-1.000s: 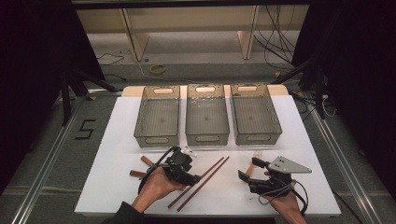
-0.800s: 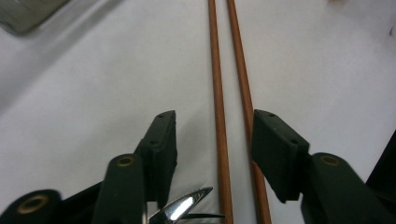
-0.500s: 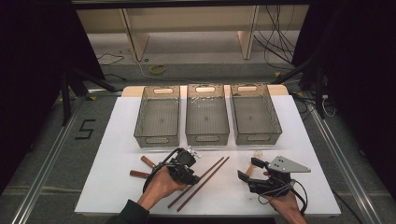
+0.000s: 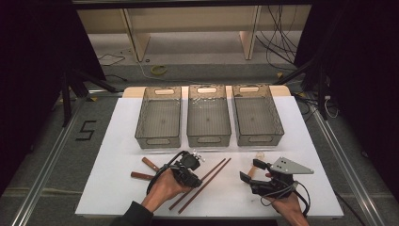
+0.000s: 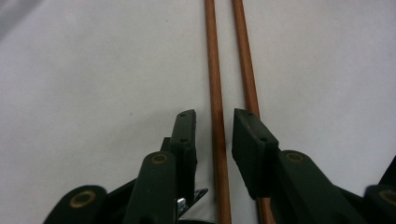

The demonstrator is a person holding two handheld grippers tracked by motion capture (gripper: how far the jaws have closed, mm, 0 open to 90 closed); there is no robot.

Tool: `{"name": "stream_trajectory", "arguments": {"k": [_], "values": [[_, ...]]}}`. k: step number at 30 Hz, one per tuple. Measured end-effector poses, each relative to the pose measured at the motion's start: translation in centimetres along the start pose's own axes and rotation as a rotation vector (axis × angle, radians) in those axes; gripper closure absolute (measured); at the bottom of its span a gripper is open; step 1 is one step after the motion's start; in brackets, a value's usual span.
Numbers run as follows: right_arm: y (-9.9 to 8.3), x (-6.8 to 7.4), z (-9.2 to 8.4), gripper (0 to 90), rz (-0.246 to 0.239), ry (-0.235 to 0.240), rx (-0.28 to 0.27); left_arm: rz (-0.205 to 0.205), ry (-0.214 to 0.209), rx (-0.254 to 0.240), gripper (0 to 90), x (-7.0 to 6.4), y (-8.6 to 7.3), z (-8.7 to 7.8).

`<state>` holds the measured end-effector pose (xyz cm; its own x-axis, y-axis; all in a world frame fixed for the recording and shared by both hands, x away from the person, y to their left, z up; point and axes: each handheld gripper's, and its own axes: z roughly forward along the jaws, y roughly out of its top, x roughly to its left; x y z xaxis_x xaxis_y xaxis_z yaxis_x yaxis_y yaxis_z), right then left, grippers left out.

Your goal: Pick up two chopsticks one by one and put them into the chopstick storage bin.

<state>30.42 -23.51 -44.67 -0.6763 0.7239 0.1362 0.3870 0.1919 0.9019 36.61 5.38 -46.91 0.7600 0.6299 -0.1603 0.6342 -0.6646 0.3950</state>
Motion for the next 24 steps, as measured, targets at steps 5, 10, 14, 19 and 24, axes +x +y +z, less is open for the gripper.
{"name": "stream_trajectory", "arguments": {"k": [5, 10, 14, 19, 24], "values": [[0.0, 0.0, 0.0, 29.5, 0.000, 0.003, 0.001, 0.026, 0.027, 0.008, 74.7, -0.2, -0.1, 0.0], [0.0, 0.0, 0.0, 29.9, 0.001, 0.001, 0.001, 0.052, 0.052, 0.017, 76.9, -0.7, 0.0, 0.1], [0.0, 0.0, 0.0, 30.1, 0.003, -0.001, 0.002, 0.050, 0.055, 0.016, 78.2, -0.7, 0.0, 0.1], [0.0, -0.1, 0.0, 30.2, 0.003, -0.002, 0.001, 0.056, 0.081, 0.023, 78.4, -1.1, 0.0, 0.2], [0.0, -0.1, 0.1, 30.6, 0.002, -0.002, 0.001, 0.053, 0.092, 0.021, 79.8, -1.2, 0.0, 0.2]]}}
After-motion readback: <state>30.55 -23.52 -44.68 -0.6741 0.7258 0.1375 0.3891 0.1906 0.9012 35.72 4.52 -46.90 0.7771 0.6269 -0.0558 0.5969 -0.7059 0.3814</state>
